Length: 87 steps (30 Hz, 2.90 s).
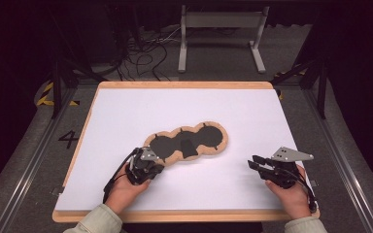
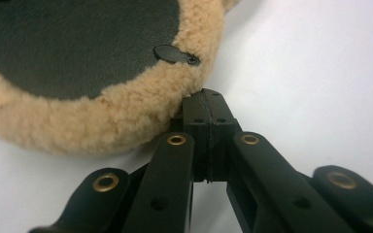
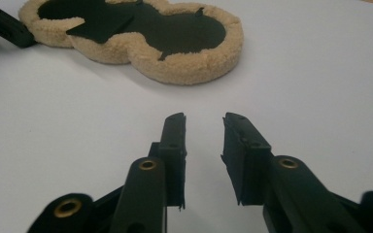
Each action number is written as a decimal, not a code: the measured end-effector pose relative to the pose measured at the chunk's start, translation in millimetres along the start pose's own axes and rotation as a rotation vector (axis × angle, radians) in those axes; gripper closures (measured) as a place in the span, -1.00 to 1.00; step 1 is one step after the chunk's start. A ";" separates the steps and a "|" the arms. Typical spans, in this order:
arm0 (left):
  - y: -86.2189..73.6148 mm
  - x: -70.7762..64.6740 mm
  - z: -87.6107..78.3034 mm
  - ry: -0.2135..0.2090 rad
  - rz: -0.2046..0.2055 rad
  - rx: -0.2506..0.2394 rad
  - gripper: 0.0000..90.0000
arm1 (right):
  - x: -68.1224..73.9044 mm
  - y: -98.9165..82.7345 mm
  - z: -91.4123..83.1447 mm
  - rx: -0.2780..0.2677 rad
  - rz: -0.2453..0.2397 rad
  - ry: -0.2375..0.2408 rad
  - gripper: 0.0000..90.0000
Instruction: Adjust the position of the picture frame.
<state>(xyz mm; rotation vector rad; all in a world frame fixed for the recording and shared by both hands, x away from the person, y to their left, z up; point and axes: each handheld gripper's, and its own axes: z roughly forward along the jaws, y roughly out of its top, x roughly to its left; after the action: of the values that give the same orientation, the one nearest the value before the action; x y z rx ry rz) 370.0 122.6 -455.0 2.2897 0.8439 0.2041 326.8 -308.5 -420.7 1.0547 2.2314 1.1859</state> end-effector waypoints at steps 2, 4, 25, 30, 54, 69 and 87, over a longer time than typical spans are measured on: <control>-1.3 1.8 -0.2 -0.015 -0.008 -0.009 0.92 | 0.8 0.7 0.8 0.006 -0.005 0.008 0.70; -2.0 1.3 -1.3 -0.015 -0.002 -0.013 0.87 | 2.0 2.3 1.2 0.014 -0.008 0.017 0.81; -33.3 14.0 -40.6 0.004 -0.098 -0.156 0.26 | -1.1 102.0 64.7 0.210 -0.088 0.109 1.00; -45.6 19.2 -52.9 0.036 -0.136 -0.196 0.21 | -4.6 122.7 82.7 0.240 -0.077 0.100 1.00; -65.8 36.9 -59.4 0.138 -0.201 -0.302 -0.29 | -28.1 165.7 191.7 0.328 -0.052 0.002 1.00; -64.3 36.2 -53.3 0.117 -0.209 -0.280 -0.33 | -33.1 147.0 221.5 0.434 0.010 -0.023 1.00; -53.6 38.3 -49.4 0.093 -0.211 -0.267 -0.29 | -17.1 121.2 177.4 0.499 -0.033 0.026 1.00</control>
<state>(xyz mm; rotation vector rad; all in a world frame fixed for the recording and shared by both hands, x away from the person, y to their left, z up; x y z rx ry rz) 354.4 203.4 -455.5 1.9407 1.0332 0.3107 503.6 -185.3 -419.6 1.1737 2.6261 0.6385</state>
